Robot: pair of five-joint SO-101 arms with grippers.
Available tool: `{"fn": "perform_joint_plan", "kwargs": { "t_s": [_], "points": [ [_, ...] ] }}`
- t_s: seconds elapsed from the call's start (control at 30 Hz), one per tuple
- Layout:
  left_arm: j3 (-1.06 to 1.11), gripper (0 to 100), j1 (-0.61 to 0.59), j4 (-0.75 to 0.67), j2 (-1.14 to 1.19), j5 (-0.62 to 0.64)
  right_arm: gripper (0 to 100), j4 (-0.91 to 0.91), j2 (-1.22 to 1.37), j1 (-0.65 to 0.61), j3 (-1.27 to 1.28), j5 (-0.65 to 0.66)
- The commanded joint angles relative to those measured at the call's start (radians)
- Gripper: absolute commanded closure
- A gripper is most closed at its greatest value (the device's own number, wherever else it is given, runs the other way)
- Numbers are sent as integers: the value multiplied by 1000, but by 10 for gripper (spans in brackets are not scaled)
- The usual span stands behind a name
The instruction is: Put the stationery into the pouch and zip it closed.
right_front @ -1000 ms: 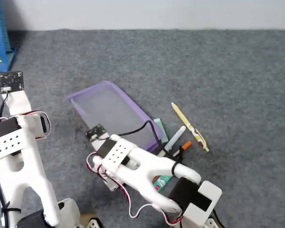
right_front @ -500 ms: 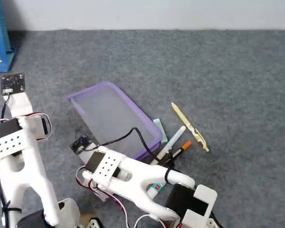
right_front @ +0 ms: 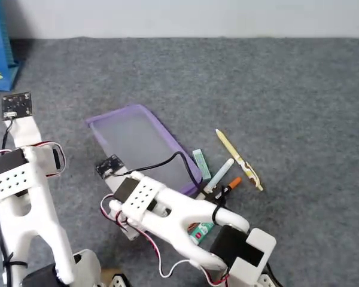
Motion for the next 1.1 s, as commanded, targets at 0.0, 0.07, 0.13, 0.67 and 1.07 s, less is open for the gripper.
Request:
{"fn": "perform_joint_plan", "kwargs": {
  "t_s": [0.0, 0.07, 0.13, 0.67, 1.07],
  "points": [
    [-16, 985, -5, 0, -46, -15, 890, -27, -7, 25, 6, -8],
    [-16, 985, -5, 0, -46, -12, 890, -44, -7, 24, 21, -8],
    [-16, 985, -5, 0, -48, -12, 890, -42, -8, 21, 20, -11],
    [-18, 985, -5, 3, -48, -11, 983, -108, 76, 16, 43, -8],
    [-18, 985, -5, 6, -51, -15, 991, 127, -357, 157, 44, 97]
  ]
}}
